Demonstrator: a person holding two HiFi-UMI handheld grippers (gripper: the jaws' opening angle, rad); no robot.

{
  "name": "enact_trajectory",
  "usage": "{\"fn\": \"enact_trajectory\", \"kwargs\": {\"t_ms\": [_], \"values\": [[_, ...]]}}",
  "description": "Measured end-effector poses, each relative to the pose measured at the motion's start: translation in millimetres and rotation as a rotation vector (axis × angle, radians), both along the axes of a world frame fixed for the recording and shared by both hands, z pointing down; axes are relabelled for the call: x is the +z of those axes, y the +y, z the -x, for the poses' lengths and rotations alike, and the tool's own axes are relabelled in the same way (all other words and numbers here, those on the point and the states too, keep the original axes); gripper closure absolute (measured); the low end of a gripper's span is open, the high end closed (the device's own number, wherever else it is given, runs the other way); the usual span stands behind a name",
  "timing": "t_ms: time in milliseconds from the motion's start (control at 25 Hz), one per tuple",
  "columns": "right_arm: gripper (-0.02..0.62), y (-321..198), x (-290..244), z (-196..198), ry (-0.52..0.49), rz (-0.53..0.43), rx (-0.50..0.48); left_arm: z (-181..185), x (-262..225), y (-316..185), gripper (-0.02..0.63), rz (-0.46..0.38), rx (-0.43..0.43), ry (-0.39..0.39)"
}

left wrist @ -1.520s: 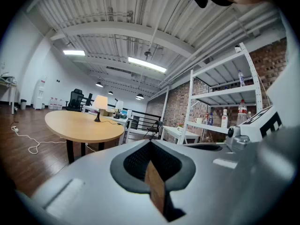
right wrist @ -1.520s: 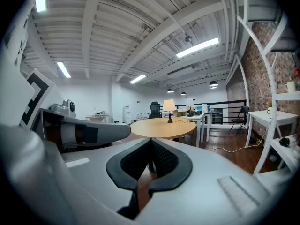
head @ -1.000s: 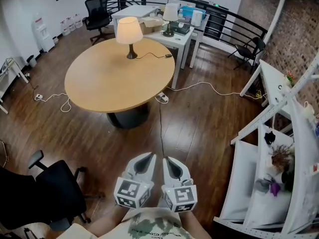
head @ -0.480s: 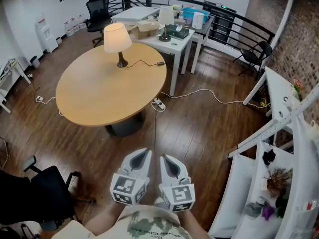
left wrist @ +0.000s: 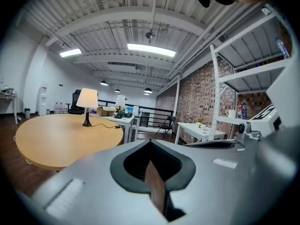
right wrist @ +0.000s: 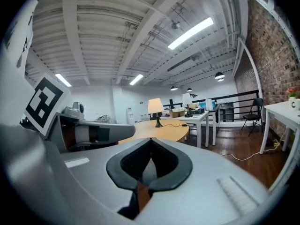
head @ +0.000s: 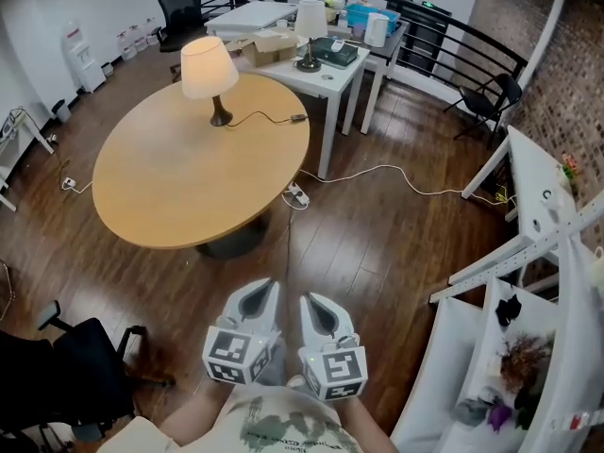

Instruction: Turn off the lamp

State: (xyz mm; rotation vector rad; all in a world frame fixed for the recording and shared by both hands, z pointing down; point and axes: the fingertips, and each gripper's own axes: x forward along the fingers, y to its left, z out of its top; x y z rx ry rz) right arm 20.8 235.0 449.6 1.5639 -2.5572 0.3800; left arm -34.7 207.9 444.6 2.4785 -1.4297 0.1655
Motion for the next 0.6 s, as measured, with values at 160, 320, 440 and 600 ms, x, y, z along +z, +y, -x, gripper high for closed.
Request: {"fn": "enact_trajectory", "kwargs": {"t_ms": [160, 320, 440, 600], "values": [[0.595, -40.8, 1.3, 1.7, 0.027, 0.005, 0.000, -2.8, -0.4, -41.6, 0.606, -0.001, 0.017, 0.012], [0.595, -93.1, -4.3, 9.1, 0.042, 0.008, 0.011, 7.1, -9.4, -92.1, 0.606, -0.011, 0.021, 0.026], [0.595, -135.8, -9.5, 21.3, 0.052, 0.009, 0.011, 17.6, -11.5, -131.7, 0.606, -0.009, 0.027, 0.029], [0.595, -186.9, -12.0, 40.1, 0.072, 0.013, 0.005, 30.8, -11.1, -179.4, 0.606, -0.001, 0.035, 0.045]]}}
